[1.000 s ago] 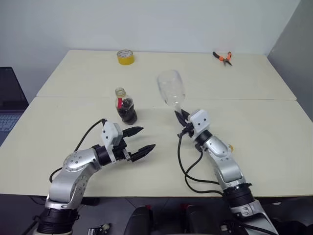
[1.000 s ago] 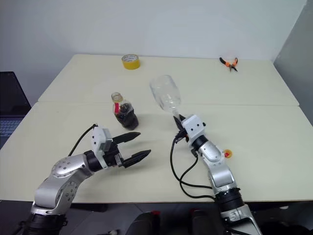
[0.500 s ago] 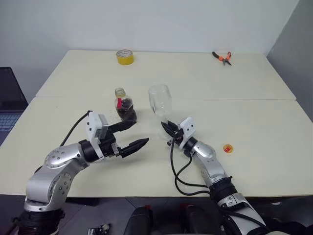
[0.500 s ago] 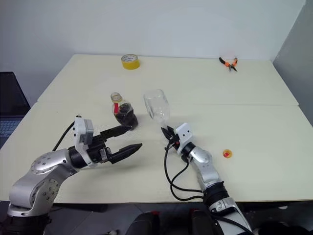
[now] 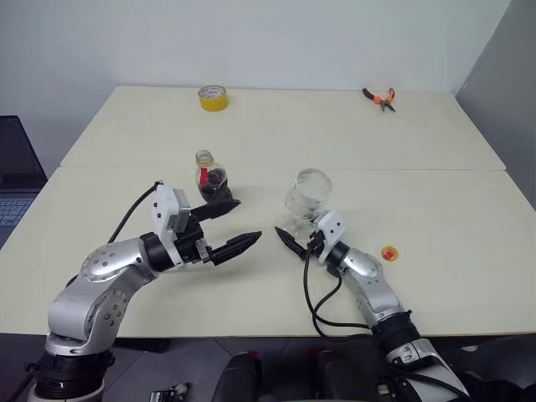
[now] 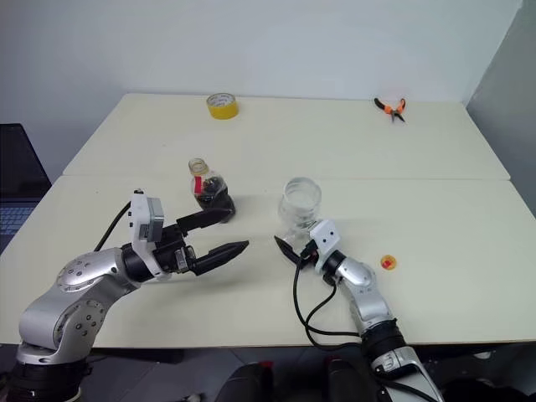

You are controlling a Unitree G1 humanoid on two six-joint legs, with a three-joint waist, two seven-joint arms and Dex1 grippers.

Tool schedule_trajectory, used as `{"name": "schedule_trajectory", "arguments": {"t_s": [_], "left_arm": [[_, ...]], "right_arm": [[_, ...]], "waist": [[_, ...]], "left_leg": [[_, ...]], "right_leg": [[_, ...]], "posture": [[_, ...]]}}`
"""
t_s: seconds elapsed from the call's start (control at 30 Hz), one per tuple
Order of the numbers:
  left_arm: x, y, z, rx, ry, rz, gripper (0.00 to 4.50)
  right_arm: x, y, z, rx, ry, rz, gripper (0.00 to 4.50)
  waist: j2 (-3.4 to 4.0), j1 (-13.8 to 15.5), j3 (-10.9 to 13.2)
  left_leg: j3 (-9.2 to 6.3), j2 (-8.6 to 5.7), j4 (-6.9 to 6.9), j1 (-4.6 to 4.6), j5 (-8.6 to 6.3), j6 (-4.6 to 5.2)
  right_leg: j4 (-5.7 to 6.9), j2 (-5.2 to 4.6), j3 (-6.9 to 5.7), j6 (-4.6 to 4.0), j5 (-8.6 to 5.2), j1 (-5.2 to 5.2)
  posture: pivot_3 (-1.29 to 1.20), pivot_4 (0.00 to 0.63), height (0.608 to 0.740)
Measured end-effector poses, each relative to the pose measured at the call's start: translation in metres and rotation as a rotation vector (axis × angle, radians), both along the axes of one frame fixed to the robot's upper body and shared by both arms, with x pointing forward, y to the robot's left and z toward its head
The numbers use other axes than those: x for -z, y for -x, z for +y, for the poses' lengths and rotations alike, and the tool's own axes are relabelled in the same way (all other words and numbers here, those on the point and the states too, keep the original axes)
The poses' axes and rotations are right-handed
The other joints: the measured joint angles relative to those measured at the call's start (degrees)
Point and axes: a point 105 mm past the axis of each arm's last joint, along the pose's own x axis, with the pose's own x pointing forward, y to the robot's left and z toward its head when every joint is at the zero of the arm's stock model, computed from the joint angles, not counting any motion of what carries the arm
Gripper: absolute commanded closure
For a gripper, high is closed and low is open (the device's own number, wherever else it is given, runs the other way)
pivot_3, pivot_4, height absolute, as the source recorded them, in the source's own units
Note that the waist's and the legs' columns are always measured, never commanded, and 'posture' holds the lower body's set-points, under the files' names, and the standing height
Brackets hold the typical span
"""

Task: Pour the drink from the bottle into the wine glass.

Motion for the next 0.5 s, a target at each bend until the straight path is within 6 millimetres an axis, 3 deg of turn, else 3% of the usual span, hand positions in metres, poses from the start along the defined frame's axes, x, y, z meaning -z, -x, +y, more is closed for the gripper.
{"name": "schedule_trajectory", "arguments": {"t_s": [0.5], "left_arm": [[-0.0010,-0.0007,-0.0052,0.019,-0.026,-0.032,0.00]], "right_arm": [[0.0065,-0.0005,-0.0030,0.004,0.125,-0.006,0.02]], "waist": [[-0.01,0.1,0.0]], "left_leg": [[0.00,-0.01,0.02,0.01,0.00,0.00]], "right_leg": [[-0.01,0.00,0.00,0.00,0.00,0.03]], "posture": [[0.00,0.150,0.740]]}}
